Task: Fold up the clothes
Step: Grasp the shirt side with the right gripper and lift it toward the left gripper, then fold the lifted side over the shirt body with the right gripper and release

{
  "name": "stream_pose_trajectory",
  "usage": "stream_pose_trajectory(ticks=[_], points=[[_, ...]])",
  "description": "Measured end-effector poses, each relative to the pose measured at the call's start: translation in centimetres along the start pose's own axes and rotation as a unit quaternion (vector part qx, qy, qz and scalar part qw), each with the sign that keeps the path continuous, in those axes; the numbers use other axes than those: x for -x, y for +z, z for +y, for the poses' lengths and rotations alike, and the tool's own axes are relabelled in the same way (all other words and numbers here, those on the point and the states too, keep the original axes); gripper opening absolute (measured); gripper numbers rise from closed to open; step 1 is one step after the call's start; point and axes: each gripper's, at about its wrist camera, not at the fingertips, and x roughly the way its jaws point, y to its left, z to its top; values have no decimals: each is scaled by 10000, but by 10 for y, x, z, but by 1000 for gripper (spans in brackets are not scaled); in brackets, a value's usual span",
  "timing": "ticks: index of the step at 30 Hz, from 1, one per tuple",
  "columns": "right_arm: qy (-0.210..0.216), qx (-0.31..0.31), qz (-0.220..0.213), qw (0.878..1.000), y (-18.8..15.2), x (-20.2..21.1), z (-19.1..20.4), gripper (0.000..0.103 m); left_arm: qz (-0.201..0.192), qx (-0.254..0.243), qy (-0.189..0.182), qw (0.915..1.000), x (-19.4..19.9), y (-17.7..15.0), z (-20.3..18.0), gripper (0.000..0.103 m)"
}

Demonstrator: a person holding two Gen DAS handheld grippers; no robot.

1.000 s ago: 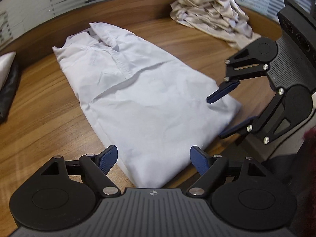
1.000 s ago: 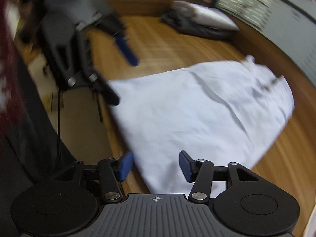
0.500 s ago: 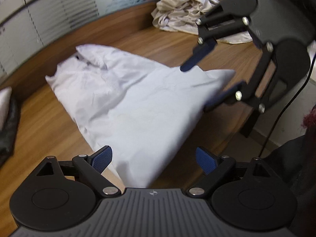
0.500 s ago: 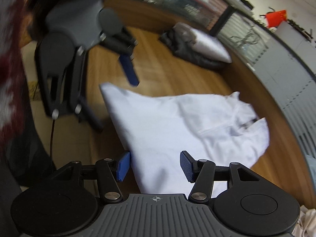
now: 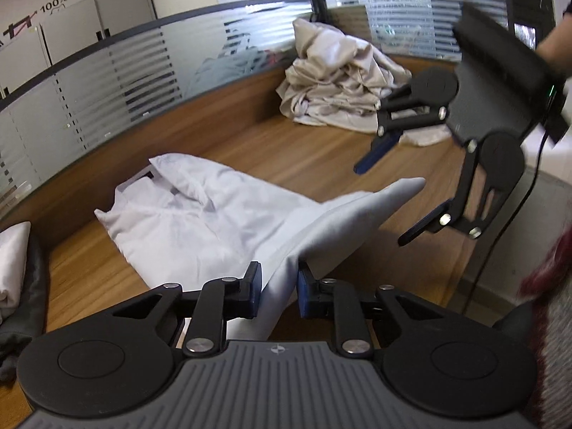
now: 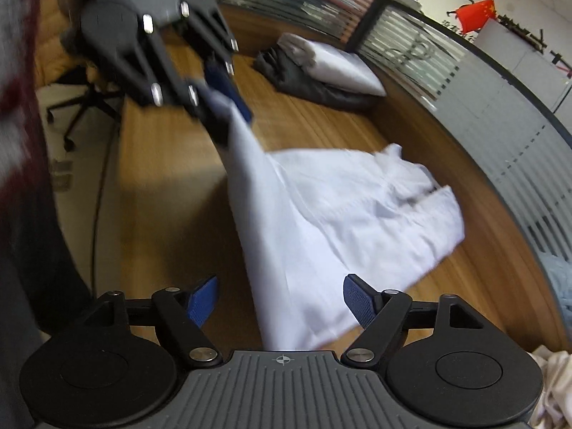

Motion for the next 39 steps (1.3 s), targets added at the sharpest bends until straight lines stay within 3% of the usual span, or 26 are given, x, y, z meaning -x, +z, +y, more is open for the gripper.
stream_pose_trajectory(ticks=[5,7,8,9,12,17,19,20,21,23,26,31,34,39], points=[[-152,-33,-331,9993,-11,-22,-15,74,6,88,-198,9998,-1,5,13,24],[11,-145,-388,9991,-11,-31,-22,53,66,106,-269,9996,-3,3,17,26],[191,-236,-365,9989,-9,-35,-27,27,96,115,-303,9994,-3,2,19,34],[280,-333,-385,9983,-7,-36,-30,16,119,120,-310,9994,-3,0,21,50],[404,-511,-445,9969,-2,-33,-36,16,123,95,-416,9990,-1,-12,29,77],[665,-1139,-379,9905,3,-28,-56,15,304,-327,-599,9972,-14,-38,39,80],[749,-1466,-320,9858,5,-29,-65,15,309,-465,-615,9965,-23,-45,41,76],[791,-1629,-290,9830,6,-30,-69,15,280,-523,-610,9964,-27,-45,41,62],[818,-1718,-262,9814,7,-30,-71,14,229,-552,-615,9963,-29,-43,41,35],[859,-1867,-197,9785,10,-30,-74,14,127,-516,-670,9963,-30,-38,45,13],[907,-2121,-96,9730,15,-28,-77,13,123,-303,-929,9951,-25,-29,57,10],[1150,-2785,51,9535,21,-13,-85,13,210,354,-1473,9882,-6,-18,80,10],[1280,-3021,211,9444,25,-10,-86,13,202,578,-1491,9869,-6,-14,90,10],[1090,-3038,331,9459,34,-22,-99,14,147,1136,-1442,9829,-29,-1,116,10]])
